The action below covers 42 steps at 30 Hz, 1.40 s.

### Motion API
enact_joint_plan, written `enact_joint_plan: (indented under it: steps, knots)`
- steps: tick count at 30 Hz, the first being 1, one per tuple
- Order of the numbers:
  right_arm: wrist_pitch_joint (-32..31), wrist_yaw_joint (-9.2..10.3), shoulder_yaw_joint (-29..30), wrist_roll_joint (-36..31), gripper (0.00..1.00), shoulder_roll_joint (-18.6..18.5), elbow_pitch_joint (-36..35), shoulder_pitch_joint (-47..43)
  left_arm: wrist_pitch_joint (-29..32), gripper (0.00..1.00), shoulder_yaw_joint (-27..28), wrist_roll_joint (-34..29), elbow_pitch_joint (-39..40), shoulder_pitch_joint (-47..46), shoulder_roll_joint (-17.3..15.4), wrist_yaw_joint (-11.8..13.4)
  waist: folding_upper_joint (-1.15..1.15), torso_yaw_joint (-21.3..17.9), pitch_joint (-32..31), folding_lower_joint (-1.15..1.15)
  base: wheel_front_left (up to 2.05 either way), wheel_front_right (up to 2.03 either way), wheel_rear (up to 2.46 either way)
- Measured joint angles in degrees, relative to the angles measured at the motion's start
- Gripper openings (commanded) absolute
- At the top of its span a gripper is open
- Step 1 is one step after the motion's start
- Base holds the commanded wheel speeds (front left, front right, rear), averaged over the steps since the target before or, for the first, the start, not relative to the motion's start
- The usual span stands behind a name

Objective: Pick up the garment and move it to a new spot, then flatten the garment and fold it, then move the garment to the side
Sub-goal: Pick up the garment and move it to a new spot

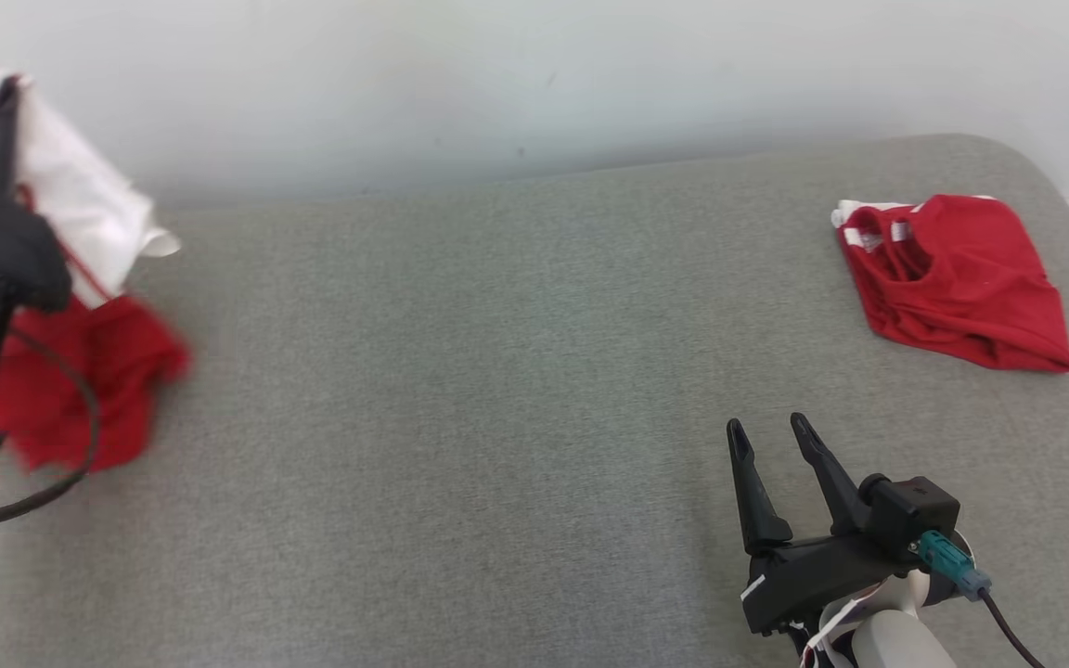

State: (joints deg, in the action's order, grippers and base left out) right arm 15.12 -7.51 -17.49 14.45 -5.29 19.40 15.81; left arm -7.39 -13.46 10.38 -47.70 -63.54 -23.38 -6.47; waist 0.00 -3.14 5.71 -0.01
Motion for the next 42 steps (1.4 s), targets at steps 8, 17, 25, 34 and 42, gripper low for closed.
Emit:
enact_joint_plan:
  steps: [8, 17, 25, 34, 42]
  knots:
    - [0.0, 0.00, 1.0, 0.1, 1.00, 1.0, -0.2, -1.1, 6.0, 0.00, -4.0, 0.8, 15.5, 1.4, 2.7, -0.5, 0.00, -3.3, -1.4, 0.00, 0.00, 0.00, 0.00]
    - [0.0, 0.00, 1.6, 0.2, 1.00, 1.7, -0.3, -1.2, 12.3, 0.00, -8.9, 1.9, 30.1, 3.5, 6.6, -0.6, 0.00, -7.6, -1.8, 0.01, 0.00, 0.00, 0.00]
    - [0.0, 0.00, 2.1, 0.3, 1.00, 2.0, -0.5, -1.3, 14.4, 0.00, -11.6, 3.6, 38.3, 7.3, 9.6, 0.0, 0.00, -10.5, -1.3, 0.01, 0.00, 0.00, 0.00]
    - [0.0, 0.00, 3.0, 0.1, 1.00, 2.1, -0.6, -1.8, 14.8, 0.00, -12.6, 4.7, 41.3, 16.6, 8.5, 1.7, 0.01, -9.4, -0.9, 0.01, 0.00, 0.00, 0.00]
    - [0.0, 0.00, 3.2, -0.4, 1.00, 1.9, -0.4, -2.4, 13.8, 0.00, -12.0, 6.0, 42.6, 25.1, 6.8, 3.7, 0.01, -7.4, -1.2, 0.01, 0.00, 0.00, 0.00]
